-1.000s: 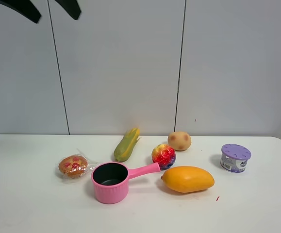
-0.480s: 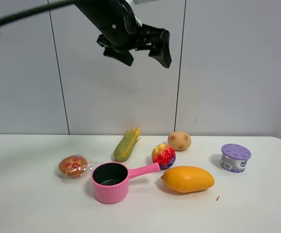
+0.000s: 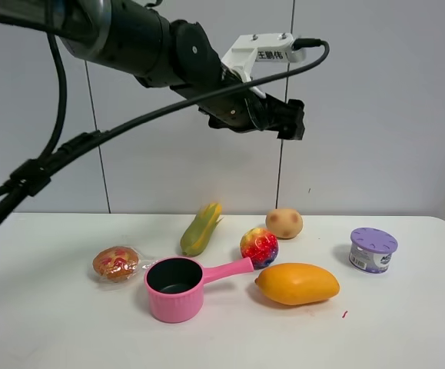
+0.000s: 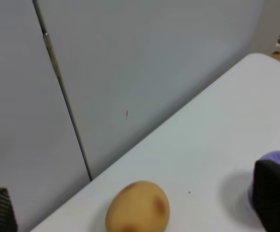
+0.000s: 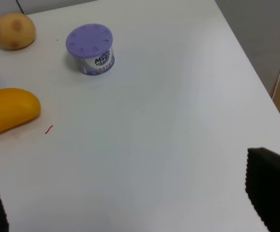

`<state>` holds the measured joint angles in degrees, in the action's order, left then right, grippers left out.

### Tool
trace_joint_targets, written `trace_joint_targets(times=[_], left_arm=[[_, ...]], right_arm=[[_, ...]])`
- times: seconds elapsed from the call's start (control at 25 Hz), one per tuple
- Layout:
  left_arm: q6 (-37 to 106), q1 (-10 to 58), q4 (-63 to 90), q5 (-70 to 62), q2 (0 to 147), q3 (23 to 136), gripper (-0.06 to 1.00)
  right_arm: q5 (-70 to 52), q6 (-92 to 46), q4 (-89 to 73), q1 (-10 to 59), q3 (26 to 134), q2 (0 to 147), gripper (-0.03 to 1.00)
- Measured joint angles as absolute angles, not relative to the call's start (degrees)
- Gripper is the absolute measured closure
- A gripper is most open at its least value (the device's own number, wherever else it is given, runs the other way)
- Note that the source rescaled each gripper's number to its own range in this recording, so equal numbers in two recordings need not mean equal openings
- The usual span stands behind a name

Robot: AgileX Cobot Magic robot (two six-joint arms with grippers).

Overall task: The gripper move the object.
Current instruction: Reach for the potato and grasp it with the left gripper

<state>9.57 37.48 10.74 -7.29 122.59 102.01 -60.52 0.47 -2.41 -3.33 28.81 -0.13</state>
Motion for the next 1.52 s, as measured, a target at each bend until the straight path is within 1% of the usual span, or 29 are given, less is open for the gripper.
trace_joint_targets(times=[0.24,0.64,1.2,1.52], left_arm=[[9.57,37.48,7.37,-5.31,128.12,107.59,-0.06],[9.57,37.48,5.47,-6.48,138.11,117.9,-0.06],[11.33,37.65,5.47,-8.01,148.59,124.72,-0.06],[11.52,37.94,5.47,-6.87,151.66,125.23,-0.06]], right_arm=[[-60.52,0.47,-2.41,-3.33,28.81,-0.13,-0.03],[-60.52,0.47,-2.41,-3.33,28.81,-0.13,-0.03],[-60.52,0.47,-2.41,-3.33,28.81,-0.13,-0.03],[-60.52,0.47,-2.41,-3.33,28.81,-0.13,-0.03]])
